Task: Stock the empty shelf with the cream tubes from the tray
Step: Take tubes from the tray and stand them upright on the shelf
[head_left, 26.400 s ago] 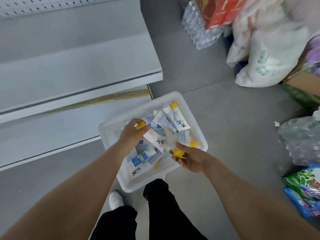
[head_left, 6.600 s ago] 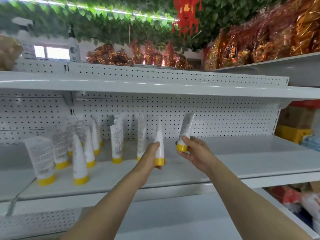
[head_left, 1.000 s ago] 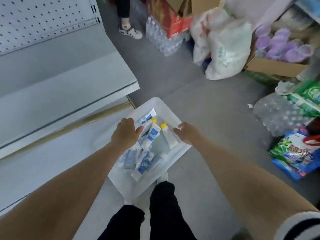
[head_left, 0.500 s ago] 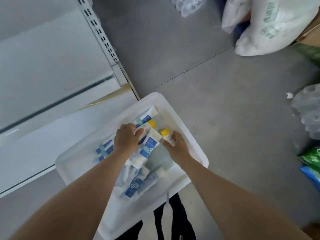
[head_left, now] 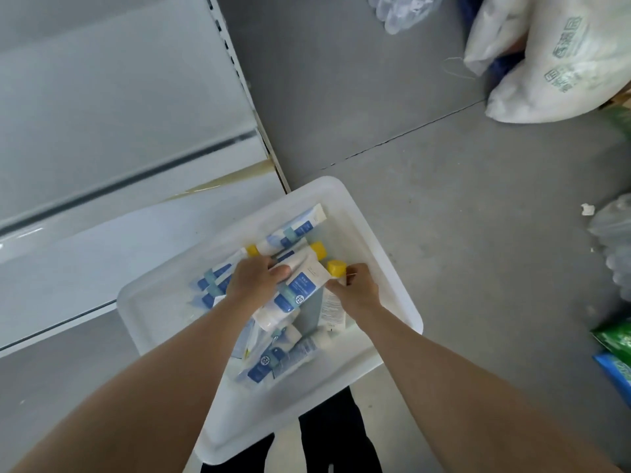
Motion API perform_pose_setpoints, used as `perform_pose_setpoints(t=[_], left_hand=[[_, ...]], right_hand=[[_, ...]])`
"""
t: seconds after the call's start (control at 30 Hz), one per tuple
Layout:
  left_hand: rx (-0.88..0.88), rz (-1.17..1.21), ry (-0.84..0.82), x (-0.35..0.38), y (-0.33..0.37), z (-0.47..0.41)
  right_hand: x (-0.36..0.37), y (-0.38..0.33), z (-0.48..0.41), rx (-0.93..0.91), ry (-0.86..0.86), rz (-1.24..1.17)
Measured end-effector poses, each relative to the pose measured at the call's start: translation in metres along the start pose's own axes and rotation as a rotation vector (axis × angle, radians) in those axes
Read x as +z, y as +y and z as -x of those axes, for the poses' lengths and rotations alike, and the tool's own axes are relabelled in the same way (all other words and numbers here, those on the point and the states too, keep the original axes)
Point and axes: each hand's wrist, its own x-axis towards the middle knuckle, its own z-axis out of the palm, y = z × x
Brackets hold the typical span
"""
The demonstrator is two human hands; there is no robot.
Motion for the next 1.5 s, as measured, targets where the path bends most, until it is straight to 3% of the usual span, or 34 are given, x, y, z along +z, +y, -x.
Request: perform_pose_setpoints(t=[0.2, 0.27, 0.37, 0.6, 0.8, 0.93, 1.03, 1.17, 1.33, 1.5], left_hand=[[-0.09, 0.021, 0.044, -0.036, -0.009, 0.033], [-0.14, 0.216, 0.03, -0.049, -0.013, 0.05], [-0.209, 0.705, -0.027, -0.067, -0.014, 0.088], [-0.114, 1.004, 0.101, -0.11, -0.055, 0.182], [-0.082, 1.278, 0.258, -0.16, -0.138, 0.28], [0.071, 1.555, 0.284, -0.19, -0.203, 0.357], [0.213, 1.61, 0.334, -0.218, -0.253, 0.402], [0.267, 1.615, 0.468, -0.259, -0.304, 0.463], [0.265, 1.757, 0.479, -0.313, -0.348, 0.528], [0.415, 1.753, 0.494, -0.376, -0.388, 0.568]], right_hand=[[-0.02, -0.005, 0.029, -0.102, 0.005, -0.007], [-0.03, -0.007, 0.044, -0.097, 0.019, -0.021], [-0.04, -0.014, 0.071, -0.058, 0.05, -0.074], [-0.038, -0.043, 0.161, -0.046, 0.105, -0.322], [0.025, -0.075, 0.269, -0.04, -0.223, -0.616], [0.1, -0.092, 0.354, -0.118, -0.404, -0.716], [0.156, -0.108, 0.415, -0.225, -0.535, -0.725], [0.217, -0.134, 0.497, -0.377, -0.694, -0.724], [0.264, -0.18, 0.576, -0.668, -0.743, -0.581], [0.293, -0.25, 0.644, -0.852, -0.733, -0.496]])
